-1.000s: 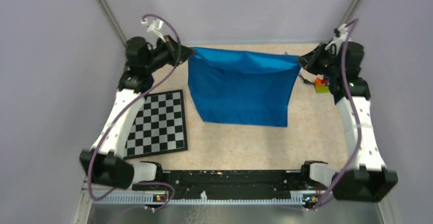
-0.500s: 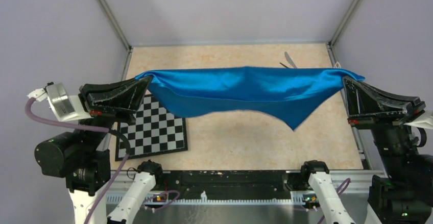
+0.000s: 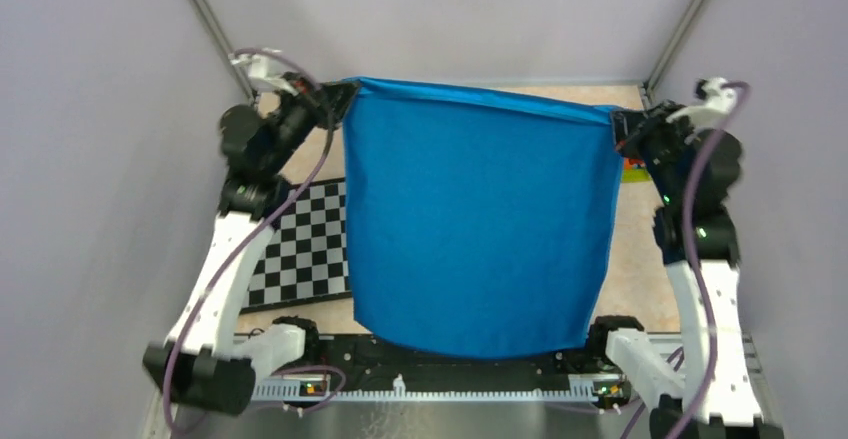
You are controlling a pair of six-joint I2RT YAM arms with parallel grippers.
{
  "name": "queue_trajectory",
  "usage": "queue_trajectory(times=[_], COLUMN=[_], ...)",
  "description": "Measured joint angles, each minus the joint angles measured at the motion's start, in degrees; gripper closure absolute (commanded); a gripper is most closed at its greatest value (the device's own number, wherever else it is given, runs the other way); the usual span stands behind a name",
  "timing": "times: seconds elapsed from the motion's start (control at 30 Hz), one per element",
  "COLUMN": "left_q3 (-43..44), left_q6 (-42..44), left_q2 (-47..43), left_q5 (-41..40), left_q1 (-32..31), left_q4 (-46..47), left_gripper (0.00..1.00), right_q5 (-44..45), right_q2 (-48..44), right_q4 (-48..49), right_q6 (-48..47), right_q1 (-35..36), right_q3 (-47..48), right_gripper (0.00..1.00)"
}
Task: Fold the napkin into a case and place the utensils inside
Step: Fold and flatten the napkin at the center of the board.
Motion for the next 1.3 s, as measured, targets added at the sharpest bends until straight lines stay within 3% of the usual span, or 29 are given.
queue_trajectory(times=[0.17,0.3,0.43,0.57,0.73,0.97,1.3], left_q3=[-2.7,-3.1,-0.9,1.1,2.3,1.4,-23.3], left_q6=[-2.5,-4.8,-7.7,-10.3,-11.0,-7.8,-6.1], left_q2=[20.3,35.5,50.6,58.6,58.2,48.3,27.2], left_q5=[0.4,2.8,6.4,8.9,10.7,11.6,14.4], left_q1=[0.0,0.0,0.0,0.0,0.0,0.2,-3.2], left_q4=[6.8,13.0,19.3,21.2,20.3,5.6,-8.0], left_gripper=[1.00,1.00,1.00,1.00,1.00,1.00,1.00], right_q5=[3.7,5.0,3.8,-1.0,-3.8,-1.7,7.9], right_q2=[15.8,29.4,43.1,57.0,60.6,51.0,32.3], right_q4=[8.4,13.8,16.1,12.8,3.7,-8.8,-19.3], right_q6=[-1.0,-2.4,-3.6,-4.6,-4.9,-4.7,-3.7], right_q1=[0.0,0.0,0.0,0.0,0.0,-0.1,-0.1], right_q3=[-8.2,-9.1,-4.9,5.2,10.4,6.5,-11.2], right_gripper=[1.00,1.00,1.00,1.00,1.00,1.00,1.00])
